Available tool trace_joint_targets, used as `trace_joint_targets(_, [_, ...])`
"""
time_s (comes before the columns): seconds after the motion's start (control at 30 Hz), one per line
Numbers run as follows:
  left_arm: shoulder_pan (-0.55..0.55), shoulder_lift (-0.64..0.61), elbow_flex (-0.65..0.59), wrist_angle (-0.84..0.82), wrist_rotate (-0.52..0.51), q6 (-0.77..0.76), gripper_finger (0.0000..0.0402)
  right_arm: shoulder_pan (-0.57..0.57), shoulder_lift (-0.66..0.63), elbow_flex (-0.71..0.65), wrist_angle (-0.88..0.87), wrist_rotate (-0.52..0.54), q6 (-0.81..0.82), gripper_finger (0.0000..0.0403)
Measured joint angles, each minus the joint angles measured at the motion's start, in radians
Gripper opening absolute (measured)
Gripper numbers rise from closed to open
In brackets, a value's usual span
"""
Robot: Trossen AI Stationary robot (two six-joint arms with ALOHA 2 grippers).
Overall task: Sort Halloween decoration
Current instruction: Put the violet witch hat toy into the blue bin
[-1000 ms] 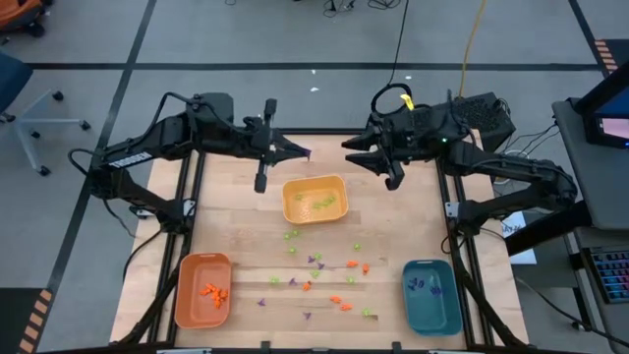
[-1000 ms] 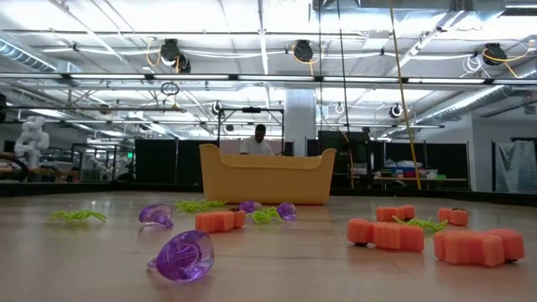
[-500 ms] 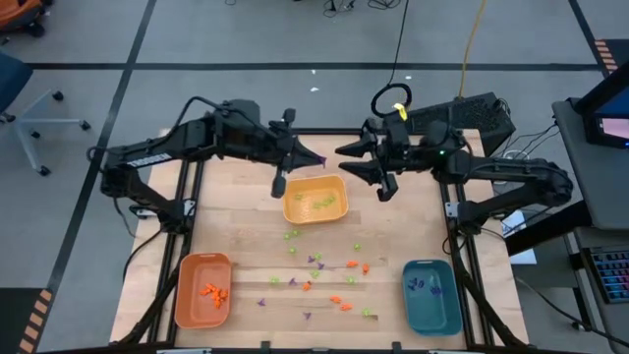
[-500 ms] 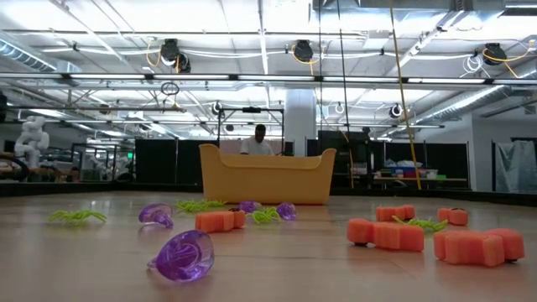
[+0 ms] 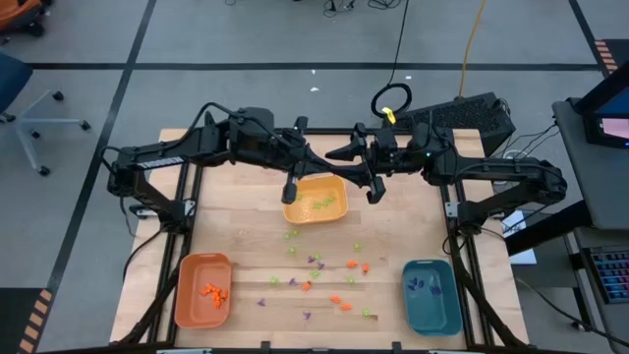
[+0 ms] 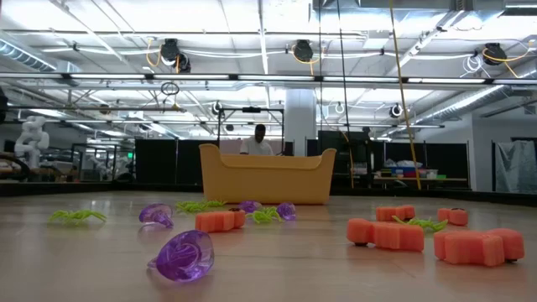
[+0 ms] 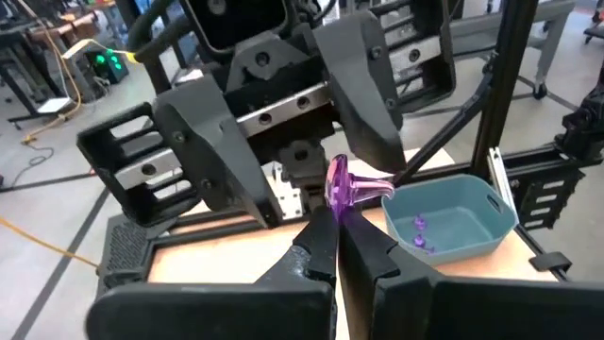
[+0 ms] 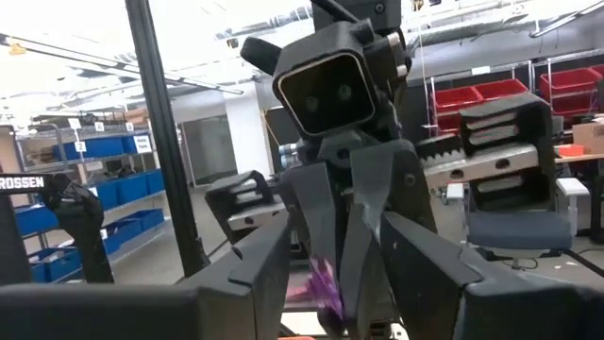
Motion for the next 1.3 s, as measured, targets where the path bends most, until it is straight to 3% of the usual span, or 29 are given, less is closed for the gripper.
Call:
trace_joint_targets(0.17, [0.001, -0.003, 0.0, 0.002, -0.011, 0.0, 0.0, 0.0, 0.0, 0.0, -0.016, 0.0, -0.023, 0.0121])
trace_joint_targets(0.53, [0.002, -0.002, 0.0, -0.004, -0.021, 0.001, 0.0, 0.0, -0.001, 0.0, -0.024, -0.004, -0.062, 0.0011])
trace_joint_targets(0.97, [0.002, -0.002, 0.0, -0.003, -0.028, -0.006, 0.0002, 0.0, -0.001, 0.0, -0.027, -0.003, -0.035, 0.0002])
trace_joint_targets(1.1, [0.006, -0.002, 0.0, -0.009, -0.04, -0.065, 0.0038, -0.001, 0.0, 0.0, -0.033, 0.0, -0.017, 0.0001])
trace_joint_targets(1.3, [0.007, -0.012, 0.0, -0.048, -0.047, -0.105, 0.0154, -0.001, -0.003, 0.0, -0.046, 0.0, 0.012, 0.0])
